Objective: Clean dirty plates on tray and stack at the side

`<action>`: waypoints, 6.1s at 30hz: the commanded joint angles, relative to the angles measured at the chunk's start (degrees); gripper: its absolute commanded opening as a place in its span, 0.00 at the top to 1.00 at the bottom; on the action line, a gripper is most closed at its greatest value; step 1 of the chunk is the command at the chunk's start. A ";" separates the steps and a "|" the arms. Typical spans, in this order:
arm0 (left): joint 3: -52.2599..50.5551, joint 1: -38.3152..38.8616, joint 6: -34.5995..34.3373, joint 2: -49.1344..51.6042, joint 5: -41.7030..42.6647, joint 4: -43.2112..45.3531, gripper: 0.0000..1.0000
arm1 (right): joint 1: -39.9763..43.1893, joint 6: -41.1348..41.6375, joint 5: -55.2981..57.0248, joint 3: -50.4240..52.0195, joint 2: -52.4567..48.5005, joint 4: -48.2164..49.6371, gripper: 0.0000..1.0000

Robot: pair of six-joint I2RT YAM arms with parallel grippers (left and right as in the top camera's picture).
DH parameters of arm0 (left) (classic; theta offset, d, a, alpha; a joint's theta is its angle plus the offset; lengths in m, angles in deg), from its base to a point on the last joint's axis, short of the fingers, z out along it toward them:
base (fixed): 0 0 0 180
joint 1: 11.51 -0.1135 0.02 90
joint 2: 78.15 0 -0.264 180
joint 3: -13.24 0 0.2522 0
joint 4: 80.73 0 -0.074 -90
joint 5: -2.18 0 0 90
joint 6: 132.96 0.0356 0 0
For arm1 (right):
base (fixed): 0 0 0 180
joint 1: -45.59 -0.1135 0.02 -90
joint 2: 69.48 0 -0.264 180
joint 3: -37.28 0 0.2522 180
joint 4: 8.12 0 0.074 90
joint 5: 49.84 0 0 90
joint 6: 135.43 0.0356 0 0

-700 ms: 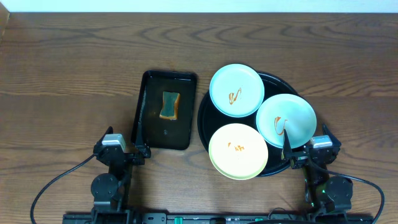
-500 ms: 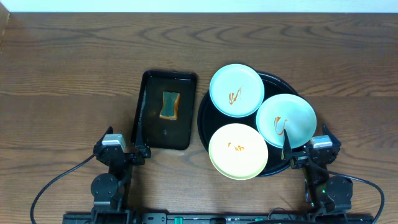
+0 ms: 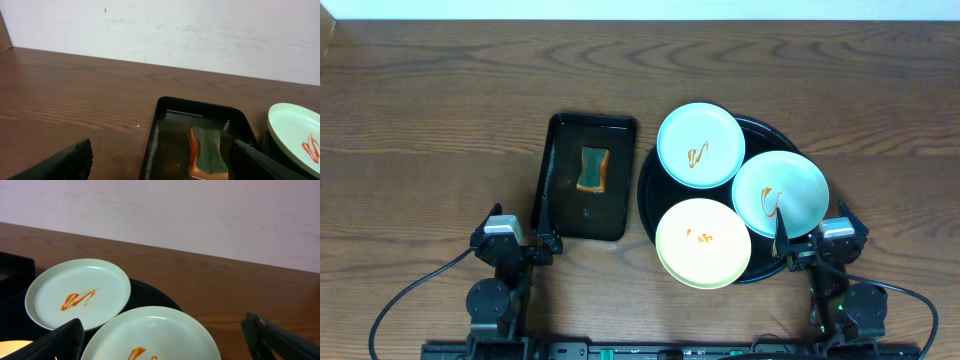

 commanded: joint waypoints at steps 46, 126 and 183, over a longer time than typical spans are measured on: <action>-0.44 -0.28 0.96 0.02 -0.92 -2.69 0.12 | -0.46 -0.61 -0.04 0.09 0.04 -0.17 0.01; 64.00 4.66 -6.93 80.28 10.62 -33.92 0.12 | -0.68 20.28 -24.33 -45.81 -68.81 -49.64 0.36; 62.77 13.31 -5.53 101.77 0.55 -24.61 0.93 | -6.19 25.42 -17.38 -45.05 -82.47 -46.53 0.59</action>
